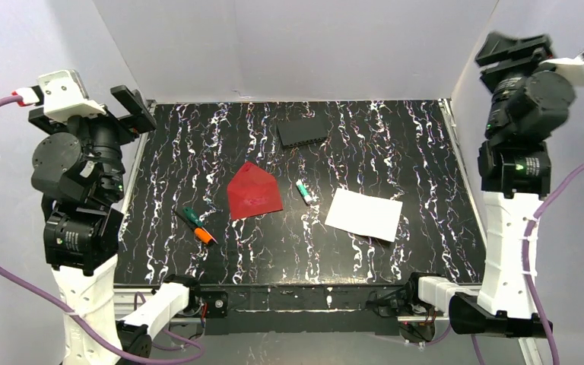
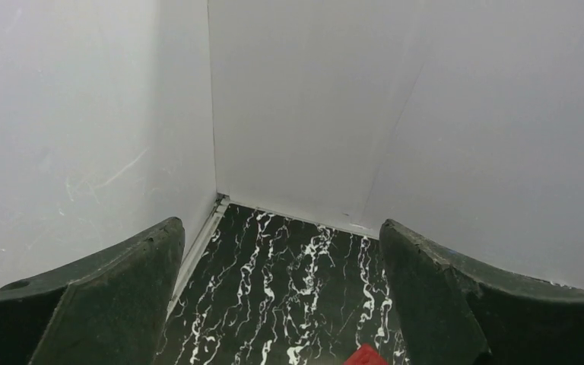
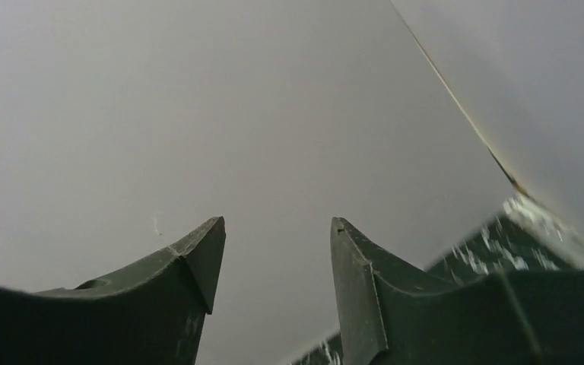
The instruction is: Place the letter into the envelope and seal it
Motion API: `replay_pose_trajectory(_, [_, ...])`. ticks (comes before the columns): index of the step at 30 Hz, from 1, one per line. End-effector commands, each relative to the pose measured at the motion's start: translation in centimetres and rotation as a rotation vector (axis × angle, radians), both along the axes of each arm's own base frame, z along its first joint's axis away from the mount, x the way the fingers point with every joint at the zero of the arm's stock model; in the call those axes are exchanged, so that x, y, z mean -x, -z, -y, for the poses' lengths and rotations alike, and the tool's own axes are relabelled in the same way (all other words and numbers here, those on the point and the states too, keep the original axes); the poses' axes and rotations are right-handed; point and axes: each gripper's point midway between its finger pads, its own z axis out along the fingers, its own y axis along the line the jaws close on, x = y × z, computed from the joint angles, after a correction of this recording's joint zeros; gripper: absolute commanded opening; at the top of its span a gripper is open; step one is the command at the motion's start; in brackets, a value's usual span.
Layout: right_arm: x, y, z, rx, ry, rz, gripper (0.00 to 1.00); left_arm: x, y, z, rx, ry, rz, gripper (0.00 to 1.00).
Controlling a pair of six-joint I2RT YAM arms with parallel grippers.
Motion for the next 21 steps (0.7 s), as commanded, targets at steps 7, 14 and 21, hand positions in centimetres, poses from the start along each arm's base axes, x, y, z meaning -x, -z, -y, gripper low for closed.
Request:
replay_pose_trajectory(7, [-2.4,27.9,-2.8,-0.318,-0.100,-0.773,0.77,-5.8,17.7,4.7,0.014,0.207,-0.408,0.98])
replay_pose_trajectory(14, [2.0,42.6,-5.0,-0.228,-0.232,-1.102,0.84,-6.1,30.0,8.4,0.271,0.284,-0.741,0.98])
replay_pose_trajectory(21, [7.0,48.3,-6.5,-0.147,-0.375,-1.332,0.86,-7.5,31.5,8.5,0.335,0.240,-0.775,0.98])
